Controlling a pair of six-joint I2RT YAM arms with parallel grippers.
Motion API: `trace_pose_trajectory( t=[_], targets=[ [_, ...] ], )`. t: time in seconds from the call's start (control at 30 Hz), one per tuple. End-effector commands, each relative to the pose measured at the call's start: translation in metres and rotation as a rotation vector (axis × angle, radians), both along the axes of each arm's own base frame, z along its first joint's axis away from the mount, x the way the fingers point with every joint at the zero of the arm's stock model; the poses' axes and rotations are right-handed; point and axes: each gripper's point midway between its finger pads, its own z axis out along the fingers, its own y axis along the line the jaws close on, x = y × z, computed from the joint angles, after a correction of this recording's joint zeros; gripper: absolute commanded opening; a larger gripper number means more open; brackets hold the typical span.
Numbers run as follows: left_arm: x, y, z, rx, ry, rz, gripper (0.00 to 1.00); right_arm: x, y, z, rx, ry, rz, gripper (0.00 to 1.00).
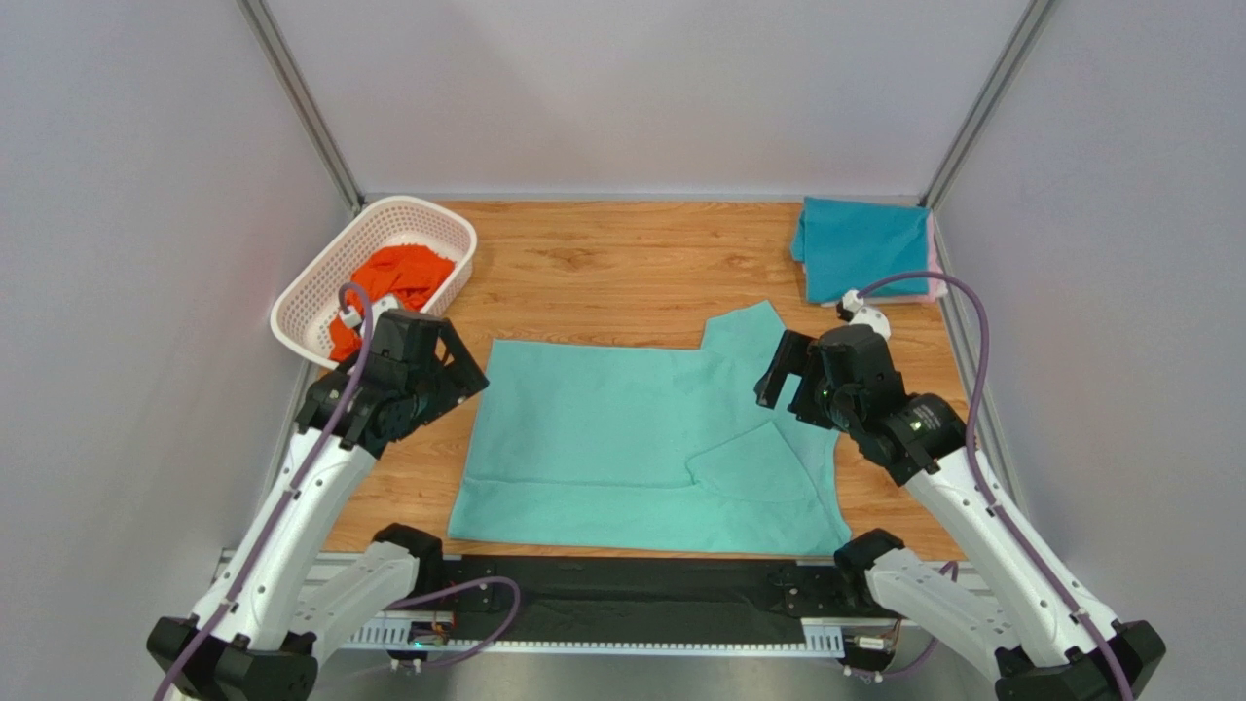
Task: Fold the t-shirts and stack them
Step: Fold the tshirt
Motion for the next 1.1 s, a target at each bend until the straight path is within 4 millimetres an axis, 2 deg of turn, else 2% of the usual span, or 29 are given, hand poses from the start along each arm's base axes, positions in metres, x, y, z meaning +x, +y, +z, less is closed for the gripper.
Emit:
trace_pose_trajectory(
  t=[0.0, 0.1, 0.13, 0.2, 0.27, 0.3, 0.4, 0.43, 0.47, 0.63, 0.77, 0.9, 1.07],
  targets=[
    [0.042, 0.003, 0.016, 0.111, -0.087, -0.045, 1.0, 0.023, -0.005, 0.022, -0.059, -0.095, -0.026, 1.0],
    [0.068, -0.006, 0.017, 0.192, -0.128, -0.194, 1.0, 0.034, -0.007, 0.024, -0.089, -0.116, -0.035, 1.0],
    [0.08, -0.013, 0.016, 0.182, -0.127, -0.211, 1.0, 0.04, -0.005, 0.024, -0.094, -0.123, -0.035, 1.0],
    [0.092, -0.019, 0.015, 0.163, -0.12, -0.209, 1.0, 0.048, -0.006, 0.024, -0.119, -0.131, -0.042, 1.0],
    [0.111, -0.023, 0.005, 0.144, -0.105, -0.194, 1.0, 0.058, -0.004, 0.021, -0.137, -0.127, -0.043, 1.0],
    [0.123, -0.026, -0.003, 0.129, -0.075, -0.188, 1.0, 0.06, -0.003, 0.02, -0.146, -0.124, -0.039, 1.0],
    [0.14, -0.03, -0.021, 0.08, -0.011, -0.196, 1.0, 0.074, 0.003, 0.011, -0.163, -0.093, -0.029, 1.0],
    [0.151, -0.031, -0.032, 0.068, 0.023, -0.196, 1.0, 0.077, 0.006, 0.009, -0.163, -0.09, -0.021, 1.0],
    [0.155, -0.034, -0.038, 0.061, 0.037, -0.208, 1.0, 0.082, 0.006, 0.001, -0.172, -0.062, -0.023, 1.0],
    [0.183, -0.041, -0.075, 0.025, 0.103, -0.221, 0.99, 0.092, 0.014, -0.017, -0.151, -0.013, 0.016, 1.0],
    [0.198, -0.035, -0.098, 0.023, 0.145, -0.182, 0.92, 0.094, 0.016, -0.026, -0.162, 0.01, 0.04, 1.0],
    [0.209, -0.025, -0.116, 0.035, 0.178, -0.136, 0.79, 0.093, 0.012, -0.035, -0.171, 0.032, 0.045, 1.0],
    [0.217, -0.016, -0.124, 0.046, 0.183, -0.096, 0.65, 0.089, 0.008, -0.042, -0.168, 0.044, 0.043, 1.0]
  ],
)
